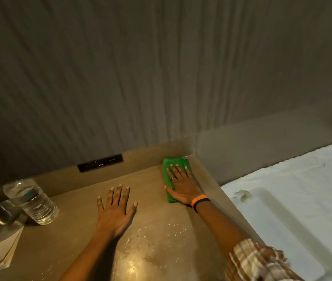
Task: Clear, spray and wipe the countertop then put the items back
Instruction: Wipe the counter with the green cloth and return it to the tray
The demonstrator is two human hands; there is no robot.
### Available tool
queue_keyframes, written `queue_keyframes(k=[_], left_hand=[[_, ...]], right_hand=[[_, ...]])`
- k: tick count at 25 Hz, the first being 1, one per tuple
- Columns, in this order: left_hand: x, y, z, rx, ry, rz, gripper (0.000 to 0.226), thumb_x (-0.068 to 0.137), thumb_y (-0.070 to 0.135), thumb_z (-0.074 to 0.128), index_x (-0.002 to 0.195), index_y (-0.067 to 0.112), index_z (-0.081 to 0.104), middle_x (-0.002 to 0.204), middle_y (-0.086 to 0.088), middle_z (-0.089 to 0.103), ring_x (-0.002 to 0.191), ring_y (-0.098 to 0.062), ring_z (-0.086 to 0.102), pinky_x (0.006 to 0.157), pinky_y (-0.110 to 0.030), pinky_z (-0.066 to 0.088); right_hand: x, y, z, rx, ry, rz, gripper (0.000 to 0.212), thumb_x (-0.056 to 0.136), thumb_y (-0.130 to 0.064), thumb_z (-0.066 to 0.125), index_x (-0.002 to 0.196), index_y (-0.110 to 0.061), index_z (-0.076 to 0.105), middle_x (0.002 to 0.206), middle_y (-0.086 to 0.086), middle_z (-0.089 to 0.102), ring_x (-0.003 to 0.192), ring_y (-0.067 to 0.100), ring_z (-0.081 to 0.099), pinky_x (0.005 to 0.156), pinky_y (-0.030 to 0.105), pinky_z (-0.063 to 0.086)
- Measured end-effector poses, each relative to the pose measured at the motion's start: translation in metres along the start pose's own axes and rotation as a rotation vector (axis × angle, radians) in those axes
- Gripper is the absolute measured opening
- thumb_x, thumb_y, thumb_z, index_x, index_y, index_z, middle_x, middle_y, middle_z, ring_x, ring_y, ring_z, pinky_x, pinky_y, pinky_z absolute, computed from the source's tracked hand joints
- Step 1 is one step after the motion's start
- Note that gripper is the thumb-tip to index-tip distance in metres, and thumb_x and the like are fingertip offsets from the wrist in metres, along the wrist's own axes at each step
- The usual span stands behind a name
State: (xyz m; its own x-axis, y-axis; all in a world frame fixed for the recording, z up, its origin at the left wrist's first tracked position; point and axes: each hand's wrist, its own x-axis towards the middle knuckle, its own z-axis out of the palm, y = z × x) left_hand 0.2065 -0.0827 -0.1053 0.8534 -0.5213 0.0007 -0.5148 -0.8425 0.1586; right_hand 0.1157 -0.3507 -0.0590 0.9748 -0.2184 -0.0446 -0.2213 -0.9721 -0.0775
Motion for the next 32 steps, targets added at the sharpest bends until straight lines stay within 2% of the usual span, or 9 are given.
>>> queue_keyframes(k=[4, 8, 11, 14, 16, 20, 23, 28, 32], left_hand=[[-0.006, 0.001, -0.003, -0.01, 0.025, 0.014, 0.075, 0.086, 0.079, -0.004, 0.15, 0.043, -0.016, 0.165, 0.009, -0.015, 0.15, -0.017, -0.02, 0.121, -0.06, -0.01], [-0.007, 0.006, -0.013, -0.004, -0.022, 0.026, 0.074, 0.089, 0.075, 0.001, 0.153, 0.039, -0.013, 0.165, 0.005, -0.016, 0.151, -0.02, -0.019, 0.119, -0.061, -0.014], [-0.007, 0.004, -0.01, -0.014, -0.045, 0.033, 0.076, 0.088, 0.077, -0.001, 0.153, 0.038, -0.012, 0.164, 0.005, -0.018, 0.151, -0.021, -0.021, 0.116, -0.058, -0.018], [-0.002, 0.004, -0.014, -0.011, -0.109, 0.033, 0.078, 0.089, 0.076, 0.0, 0.154, 0.035, -0.012, 0.165, 0.003, -0.019, 0.151, -0.023, -0.021, 0.118, -0.061, -0.017], [-0.005, 0.013, -0.032, -0.042, -0.23, -0.016, 0.076, 0.093, 0.072, 0.007, 0.155, 0.031, -0.01, 0.165, 0.0, -0.017, 0.152, -0.026, -0.02, 0.119, -0.063, -0.013], [-0.057, 0.082, -0.04, -0.082, -0.021, 0.082, 0.071, 0.099, 0.058, 0.018, 0.157, 0.02, 0.002, 0.166, -0.009, -0.005, 0.153, -0.03, -0.01, 0.123, -0.059, -0.002], [-0.127, 0.152, -0.004, -0.098, -0.022, 0.26, 0.072, 0.097, 0.061, 0.015, 0.156, 0.02, 0.011, 0.166, -0.008, 0.003, 0.152, -0.027, -0.01, 0.123, -0.058, -0.008], [-0.093, 0.166, 0.002, -0.042, -0.05, 0.246, 0.073, 0.097, 0.061, 0.013, 0.157, 0.022, 0.001, 0.167, -0.003, -0.001, 0.153, -0.021, -0.012, 0.122, -0.053, -0.013], [-0.016, 0.145, -0.017, -0.048, -0.059, 0.221, 0.07, 0.097, 0.061, 0.025, 0.157, 0.03, 0.008, 0.168, 0.002, 0.006, 0.154, -0.017, -0.006, 0.124, -0.048, -0.008]], right_hand=[[-0.086, 0.027, 0.009, -0.013, 0.035, -0.329, 0.072, 0.098, -0.056, 0.034, 0.16, -0.03, 0.009, 0.17, -0.006, 0.005, 0.157, 0.013, -0.002, 0.128, 0.038, -0.002], [-0.178, 0.048, 0.018, 0.062, 0.082, -0.07, 0.073, 0.096, -0.061, 0.029, 0.158, -0.039, 0.0, 0.169, -0.012, -0.004, 0.156, 0.009, -0.011, 0.127, 0.033, -0.011], [-0.194, -0.002, 0.028, 0.069, 0.066, 0.062, 0.079, 0.093, -0.067, 0.021, 0.159, -0.031, -0.005, 0.168, -0.006, -0.009, 0.156, 0.016, -0.014, 0.127, 0.043, -0.011], [-0.187, -0.072, 0.034, 0.126, 0.029, -0.001, 0.085, 0.092, -0.073, 0.019, 0.16, -0.026, -0.001, 0.167, -0.001, -0.01, 0.156, 0.021, -0.015, 0.127, 0.051, -0.009], [-0.181, -0.102, 0.032, 0.171, -0.024, -0.059, 0.086, 0.091, -0.074, 0.019, 0.16, -0.027, 0.001, 0.166, -0.004, -0.013, 0.156, 0.018, -0.016, 0.127, 0.047, -0.01], [-0.175, -0.064, 0.01, 0.497, 0.098, 0.167, 0.064, 0.102, -0.052, 0.034, 0.16, -0.029, 0.017, 0.168, -0.011, -0.001, 0.157, 0.012, -0.002, 0.128, 0.038, 0.0], [-0.185, -0.018, 0.012, 0.308, 0.115, 0.421, 0.059, 0.106, -0.04, 0.026, 0.16, -0.021, 0.013, 0.17, 0.002, 0.002, 0.158, 0.02, -0.001, 0.129, 0.045, 0.0], [-0.181, -0.02, 0.021, 0.289, 0.18, 0.403, 0.065, 0.104, -0.043, 0.031, 0.16, -0.018, 0.013, 0.168, 0.007, 0.017, 0.157, 0.023, 0.01, 0.129, 0.047, 0.006], [-0.178, -0.013, 0.025, 0.137, 0.133, 0.388, 0.071, 0.097, -0.059, 0.017, 0.159, -0.024, 0.017, 0.169, 0.007, 0.012, 0.157, 0.025, 0.007, 0.127, 0.052, 0.011]])
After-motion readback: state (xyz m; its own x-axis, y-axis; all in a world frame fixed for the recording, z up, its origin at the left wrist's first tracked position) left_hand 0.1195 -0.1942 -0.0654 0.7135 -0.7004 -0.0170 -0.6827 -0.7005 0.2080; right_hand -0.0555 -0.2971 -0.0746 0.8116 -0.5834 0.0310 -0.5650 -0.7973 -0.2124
